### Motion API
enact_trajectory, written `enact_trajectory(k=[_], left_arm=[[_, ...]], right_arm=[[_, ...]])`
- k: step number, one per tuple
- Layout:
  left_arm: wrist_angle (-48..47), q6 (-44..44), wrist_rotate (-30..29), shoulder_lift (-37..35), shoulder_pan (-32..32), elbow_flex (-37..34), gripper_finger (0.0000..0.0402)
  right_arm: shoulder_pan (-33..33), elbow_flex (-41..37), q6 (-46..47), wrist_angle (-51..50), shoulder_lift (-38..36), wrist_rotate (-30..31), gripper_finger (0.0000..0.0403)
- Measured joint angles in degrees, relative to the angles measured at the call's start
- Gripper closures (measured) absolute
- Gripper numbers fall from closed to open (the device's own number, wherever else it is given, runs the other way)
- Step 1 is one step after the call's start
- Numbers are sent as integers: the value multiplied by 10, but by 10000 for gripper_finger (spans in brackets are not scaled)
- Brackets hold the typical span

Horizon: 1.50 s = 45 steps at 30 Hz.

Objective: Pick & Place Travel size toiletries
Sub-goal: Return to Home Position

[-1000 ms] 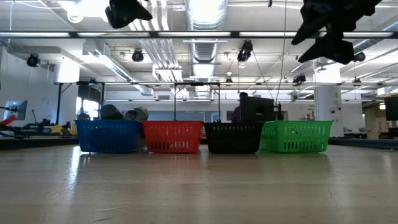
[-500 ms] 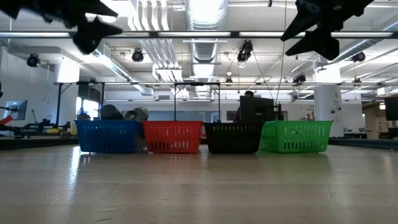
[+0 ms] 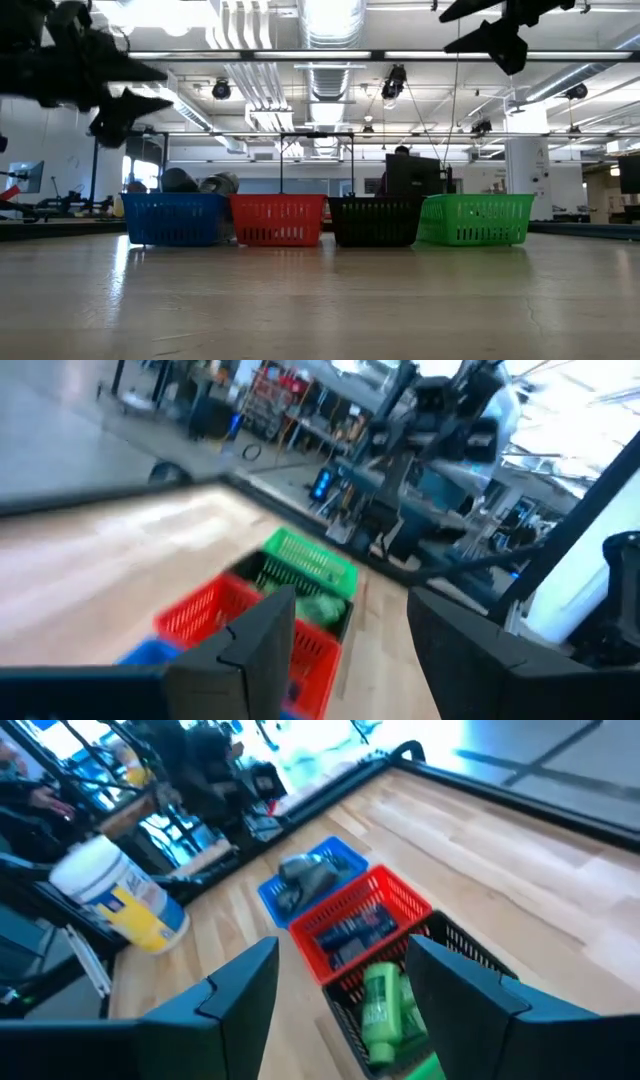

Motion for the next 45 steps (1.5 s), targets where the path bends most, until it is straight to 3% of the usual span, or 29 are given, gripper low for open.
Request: enact_trajectory(k=[11,17,22,35,40,45], left_arm=[[-9,-9,6,-22,0,-49,202],[-9,-9,5,-22,0,-49,202],[-10,-10,5,-22,0,-49,202],[-9,-10,5,-22,0,-50,202],[-9,-10,5,-22,0,-50,202],[-9,-10,4,-22,0,-50,202]], right_arm=[[0,-6,-44,69,-60,-1,163],[0,-65,-24,74,-104,-1,145],[1,-106,-26,138,-139,-7,132],[0,-105,-25,154,-139,-6,97],[0,-105,-66,151,-145,-3,83],[2,-104,-164,171,-143,-82,68]])
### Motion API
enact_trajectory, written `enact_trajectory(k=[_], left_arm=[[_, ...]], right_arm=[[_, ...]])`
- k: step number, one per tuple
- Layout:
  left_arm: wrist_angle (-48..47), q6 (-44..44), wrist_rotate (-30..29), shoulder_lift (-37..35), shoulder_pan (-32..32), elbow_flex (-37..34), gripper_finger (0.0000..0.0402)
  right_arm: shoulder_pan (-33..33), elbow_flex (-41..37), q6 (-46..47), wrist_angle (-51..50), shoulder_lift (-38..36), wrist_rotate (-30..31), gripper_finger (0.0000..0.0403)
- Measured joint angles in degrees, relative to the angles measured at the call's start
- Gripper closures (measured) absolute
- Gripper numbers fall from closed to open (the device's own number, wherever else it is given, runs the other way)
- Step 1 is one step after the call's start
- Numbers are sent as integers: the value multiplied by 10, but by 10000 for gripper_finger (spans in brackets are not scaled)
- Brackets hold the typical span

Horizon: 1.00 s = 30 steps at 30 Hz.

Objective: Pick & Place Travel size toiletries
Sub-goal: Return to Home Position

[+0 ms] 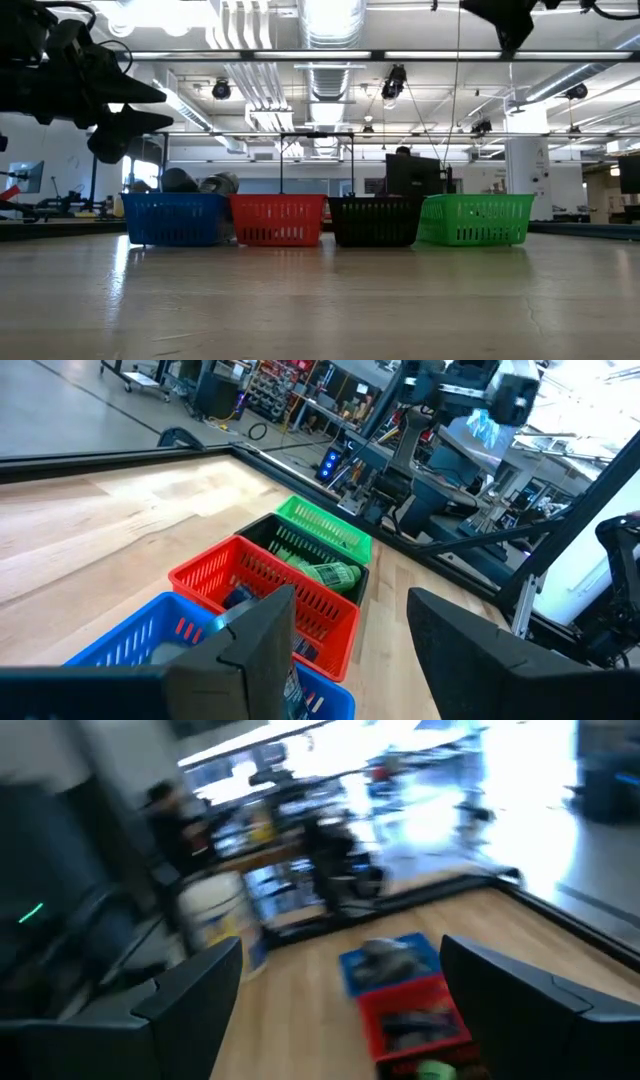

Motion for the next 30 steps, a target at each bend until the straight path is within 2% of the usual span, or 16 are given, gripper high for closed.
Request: enact_trajectory(k=[5,9,13,18,22,24,27,30], left_arm=[[0,0,0,0,0,0,202],[2,0,-1,0,0,0,202],[2,0,-1,1,0,0,202],[2,0,-1,1,0,0,202],[3,0,-1,1,0,0,202],[3,0,-1,1,0,-1,202],[3,0,-1,1,0,-1,202],[3,0,-1,2,0,-1,202]], right_arm=[[-6,-41,-80,32,-41,-85,52],[-44,-116,-99,77,-120,-91,45],[-95,-168,-91,94,-175,-130,45],[-124,-237,-125,114,-240,-224,57],[-131,-296,-132,122,-302,-236,70],[-133,-309,-114,91,-330,-236,76],[-135,-309,-112,57,-331,-239,77],[-135,-309,-149,51,-327,-239,70]])
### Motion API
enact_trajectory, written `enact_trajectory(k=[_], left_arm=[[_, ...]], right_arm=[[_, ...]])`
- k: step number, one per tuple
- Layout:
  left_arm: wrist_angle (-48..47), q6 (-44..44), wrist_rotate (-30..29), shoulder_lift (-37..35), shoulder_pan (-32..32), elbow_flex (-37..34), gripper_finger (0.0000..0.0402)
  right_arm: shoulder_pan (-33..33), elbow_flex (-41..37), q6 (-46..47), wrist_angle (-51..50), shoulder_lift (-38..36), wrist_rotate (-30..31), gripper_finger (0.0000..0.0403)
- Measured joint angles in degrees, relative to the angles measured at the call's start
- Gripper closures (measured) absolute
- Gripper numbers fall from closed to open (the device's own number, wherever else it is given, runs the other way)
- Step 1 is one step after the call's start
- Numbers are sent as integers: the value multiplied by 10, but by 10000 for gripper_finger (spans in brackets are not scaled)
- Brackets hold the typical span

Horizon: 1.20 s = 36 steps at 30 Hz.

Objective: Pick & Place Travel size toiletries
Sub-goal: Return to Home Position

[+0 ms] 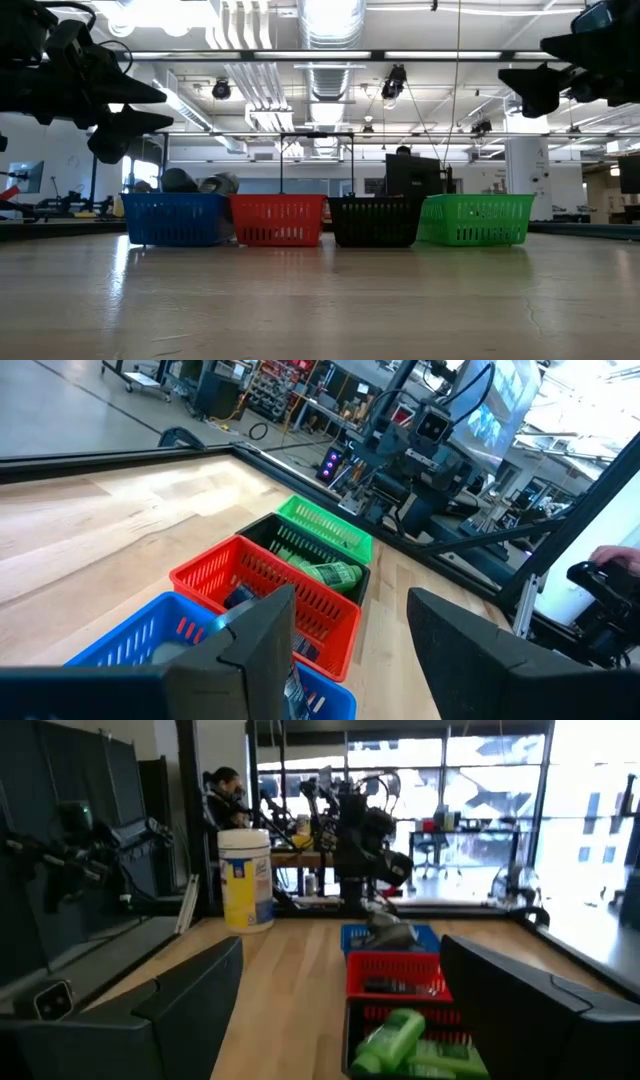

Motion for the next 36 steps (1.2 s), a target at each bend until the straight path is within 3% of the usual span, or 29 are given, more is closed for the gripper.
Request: enact_trajectory(k=[4,12,36], left_arm=[[0,0,0,0,0,0,202],[0,0,0,0,0,0,202],[0,0,0,0,0,0,202]], right_arm=[[0,0,-12,0,4,0,55],[0,0,53,0,8,0,42],[0,0,55,0,9,1,109]])
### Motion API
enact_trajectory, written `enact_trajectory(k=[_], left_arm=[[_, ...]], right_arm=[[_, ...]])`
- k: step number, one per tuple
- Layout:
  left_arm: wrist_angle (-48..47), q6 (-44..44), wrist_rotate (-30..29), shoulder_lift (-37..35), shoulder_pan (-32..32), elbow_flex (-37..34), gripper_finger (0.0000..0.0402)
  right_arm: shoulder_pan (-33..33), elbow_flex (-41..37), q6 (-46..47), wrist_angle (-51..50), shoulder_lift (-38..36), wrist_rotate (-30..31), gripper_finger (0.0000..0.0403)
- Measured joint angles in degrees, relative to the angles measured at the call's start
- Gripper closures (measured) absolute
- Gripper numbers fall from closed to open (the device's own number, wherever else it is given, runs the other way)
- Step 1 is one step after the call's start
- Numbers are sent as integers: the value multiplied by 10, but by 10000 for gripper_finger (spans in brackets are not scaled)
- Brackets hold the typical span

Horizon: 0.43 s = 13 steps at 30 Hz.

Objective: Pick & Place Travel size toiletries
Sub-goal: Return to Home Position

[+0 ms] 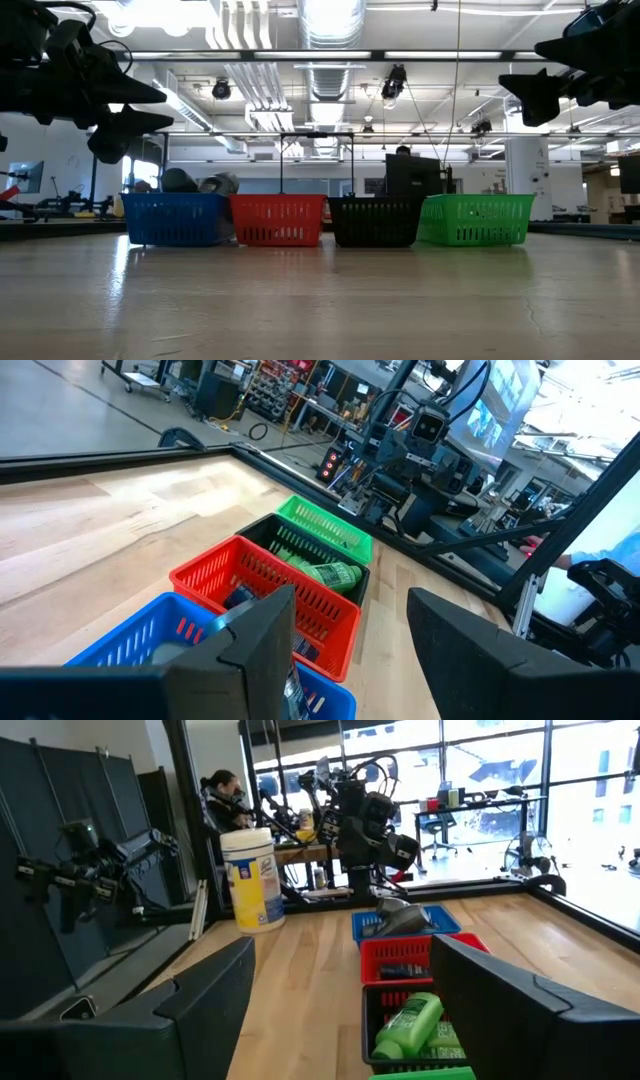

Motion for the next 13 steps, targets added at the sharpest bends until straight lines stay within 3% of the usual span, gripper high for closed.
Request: enact_trajectory(k=[13], left_arm=[[0,0,0,0,0,0,202]], right_arm=[[0,0,-1,0,0,0,140]])
